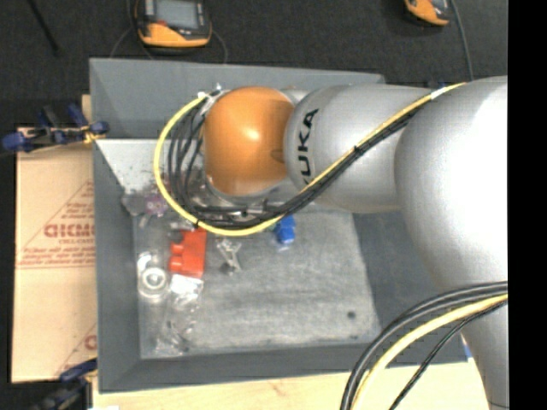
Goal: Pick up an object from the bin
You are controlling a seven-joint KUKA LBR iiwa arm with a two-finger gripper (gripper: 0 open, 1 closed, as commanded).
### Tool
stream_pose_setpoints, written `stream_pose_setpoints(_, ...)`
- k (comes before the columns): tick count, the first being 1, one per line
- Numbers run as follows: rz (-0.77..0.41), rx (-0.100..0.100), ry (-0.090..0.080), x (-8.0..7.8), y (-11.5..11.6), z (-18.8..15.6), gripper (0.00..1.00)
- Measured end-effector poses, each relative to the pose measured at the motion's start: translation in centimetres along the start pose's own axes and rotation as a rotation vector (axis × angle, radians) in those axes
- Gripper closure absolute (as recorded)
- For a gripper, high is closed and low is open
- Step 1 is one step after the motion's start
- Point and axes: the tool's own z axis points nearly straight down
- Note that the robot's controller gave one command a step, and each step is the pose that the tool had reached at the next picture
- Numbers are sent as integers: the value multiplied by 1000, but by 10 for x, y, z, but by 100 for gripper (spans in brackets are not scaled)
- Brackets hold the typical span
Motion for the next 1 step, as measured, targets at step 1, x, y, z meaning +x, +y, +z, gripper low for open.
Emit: stream_pose_setpoints(1, -328, 6, -7, 1, -7, 29, 0)
